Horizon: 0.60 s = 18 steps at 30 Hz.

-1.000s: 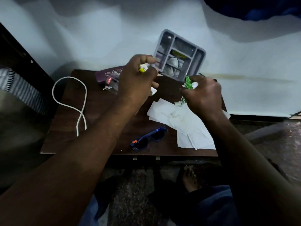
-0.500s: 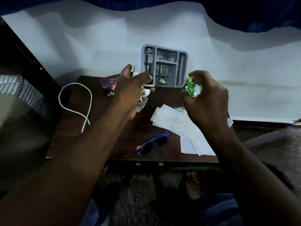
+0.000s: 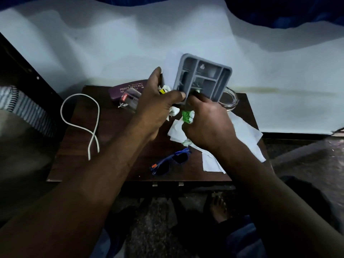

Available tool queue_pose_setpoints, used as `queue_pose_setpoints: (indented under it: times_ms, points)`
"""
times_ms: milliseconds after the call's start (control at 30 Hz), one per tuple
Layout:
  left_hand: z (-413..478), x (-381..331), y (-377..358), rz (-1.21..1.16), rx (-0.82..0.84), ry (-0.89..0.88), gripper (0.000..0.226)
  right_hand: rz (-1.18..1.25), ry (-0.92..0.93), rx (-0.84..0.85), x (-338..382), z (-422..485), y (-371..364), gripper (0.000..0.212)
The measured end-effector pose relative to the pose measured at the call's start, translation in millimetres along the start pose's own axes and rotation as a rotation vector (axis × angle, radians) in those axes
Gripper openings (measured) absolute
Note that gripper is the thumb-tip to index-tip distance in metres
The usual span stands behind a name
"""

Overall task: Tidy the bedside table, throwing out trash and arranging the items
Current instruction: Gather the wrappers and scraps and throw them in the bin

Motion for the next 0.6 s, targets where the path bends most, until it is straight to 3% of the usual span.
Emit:
queue_pose_setpoints:
  times_ms: [167,400,600]
  points:
    - [-3,1,-5,0.071,0.071,-0.009,0.094,-0.014,-0.068,0.008,-1,1,-3,0.041]
    - [-7,8,-9,0.097,0.084,-0.011,0.11,-0.028,-0.205,0.075,-7,1,-2,0.026]
    - [2,4,4,0.109,0.008,0.004,0.093,0.082,-0.061,-0.164,5,-6,16,0.033]
Point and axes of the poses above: each hand's wrist, its own z-axis towards the middle knuckle, its own y-axis out of the back of the hand, x = y × z, the point moved 3 cm from there along z, towards the middle knuckle, and after that the axes turned 3 degrees about x, right-handed, at the moved point
